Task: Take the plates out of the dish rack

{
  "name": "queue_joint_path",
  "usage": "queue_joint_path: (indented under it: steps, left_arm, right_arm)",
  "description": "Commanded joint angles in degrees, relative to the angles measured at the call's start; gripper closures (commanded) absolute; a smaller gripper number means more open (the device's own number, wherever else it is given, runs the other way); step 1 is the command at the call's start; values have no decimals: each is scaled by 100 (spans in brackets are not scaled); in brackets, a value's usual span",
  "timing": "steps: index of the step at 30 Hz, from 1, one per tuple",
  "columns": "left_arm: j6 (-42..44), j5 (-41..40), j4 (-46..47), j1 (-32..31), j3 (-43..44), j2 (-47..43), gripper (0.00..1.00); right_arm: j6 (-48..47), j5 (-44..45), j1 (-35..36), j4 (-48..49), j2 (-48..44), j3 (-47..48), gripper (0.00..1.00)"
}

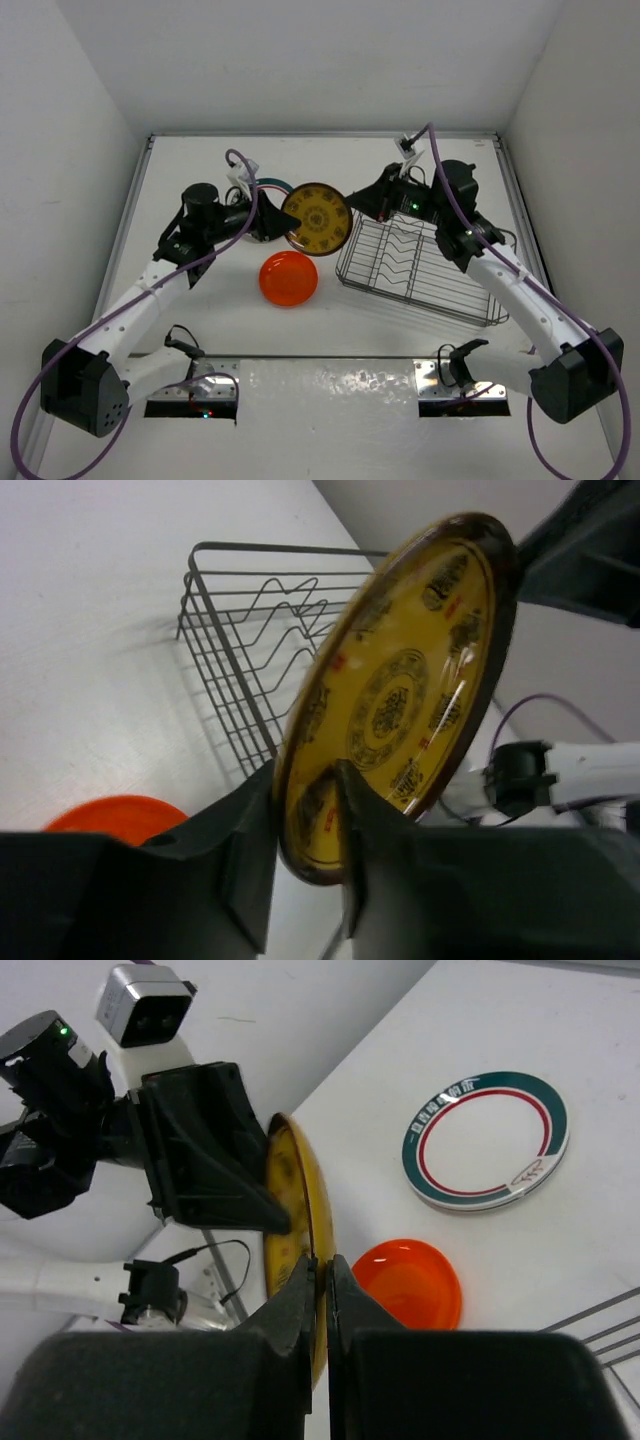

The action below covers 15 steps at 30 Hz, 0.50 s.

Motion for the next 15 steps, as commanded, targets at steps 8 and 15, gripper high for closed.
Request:
queue_joint_path:
  steps: [8,15]
  left_arm:
    - [-677,-1101,-147,-47,248,198,100]
    - [-1117,-2686,-2013,-29,-312,-302,100]
  right_arm:
    - [-20,732,130,33,19,-59,4]
    - [-1401,2381,122,-1876,-631,259,1]
